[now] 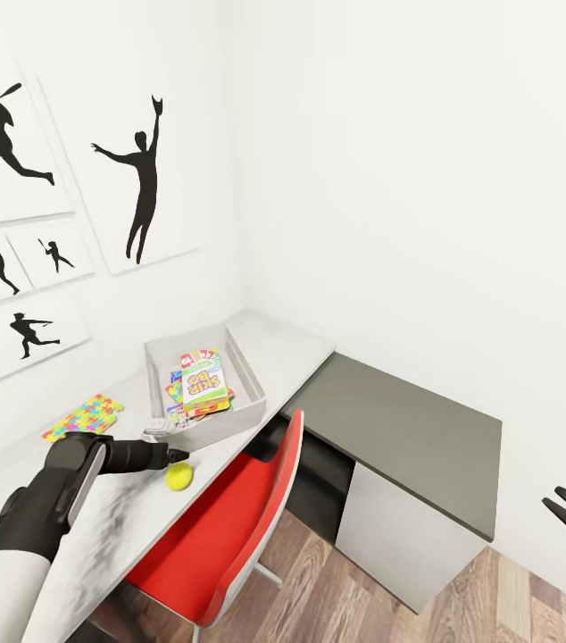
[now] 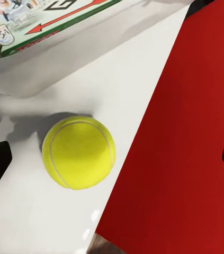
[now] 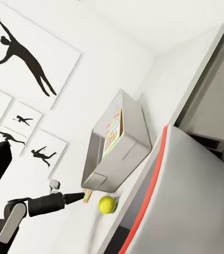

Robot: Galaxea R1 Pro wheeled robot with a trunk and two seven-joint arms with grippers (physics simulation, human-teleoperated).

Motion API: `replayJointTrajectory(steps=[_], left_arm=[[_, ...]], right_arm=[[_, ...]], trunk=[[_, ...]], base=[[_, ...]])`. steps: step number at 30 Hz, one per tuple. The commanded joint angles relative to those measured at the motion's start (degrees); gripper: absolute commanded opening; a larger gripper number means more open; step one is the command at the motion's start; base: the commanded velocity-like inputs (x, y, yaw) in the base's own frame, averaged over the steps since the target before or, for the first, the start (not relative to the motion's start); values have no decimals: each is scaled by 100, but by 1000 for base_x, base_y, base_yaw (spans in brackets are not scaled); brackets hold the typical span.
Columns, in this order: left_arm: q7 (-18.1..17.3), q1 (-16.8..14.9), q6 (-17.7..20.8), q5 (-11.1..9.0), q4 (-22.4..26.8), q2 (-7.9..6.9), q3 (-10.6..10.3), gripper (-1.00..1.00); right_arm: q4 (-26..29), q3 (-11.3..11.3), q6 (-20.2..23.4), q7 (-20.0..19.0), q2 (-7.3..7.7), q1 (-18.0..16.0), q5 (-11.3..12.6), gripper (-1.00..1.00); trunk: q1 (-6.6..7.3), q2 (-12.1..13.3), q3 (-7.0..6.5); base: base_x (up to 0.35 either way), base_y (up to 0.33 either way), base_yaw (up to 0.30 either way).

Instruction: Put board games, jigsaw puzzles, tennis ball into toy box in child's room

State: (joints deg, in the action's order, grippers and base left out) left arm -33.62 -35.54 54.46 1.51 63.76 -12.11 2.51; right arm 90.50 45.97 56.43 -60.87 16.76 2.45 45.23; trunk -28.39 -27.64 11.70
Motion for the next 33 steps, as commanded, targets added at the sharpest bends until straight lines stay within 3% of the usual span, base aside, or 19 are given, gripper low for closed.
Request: replayJointTrajectory(steps=[1,19,33], left_arm=[[-29,-5,33,17,3,2,7,100],[-22,-14,38,21,-3,7,4,100],[-22,-14,38,32,-13,7,4,100]], right_arm=[[2,1,14,-10,6,0,4,100],[2,15,20,-20,35,-3,4,100],[2,17,43,-21,38,-1,4,100]], trunk=[[-3,-9,9],[-3,-9,17],[-3,-9,124]], base=[[0,0,0],[0,0,0],[0,0,0]])
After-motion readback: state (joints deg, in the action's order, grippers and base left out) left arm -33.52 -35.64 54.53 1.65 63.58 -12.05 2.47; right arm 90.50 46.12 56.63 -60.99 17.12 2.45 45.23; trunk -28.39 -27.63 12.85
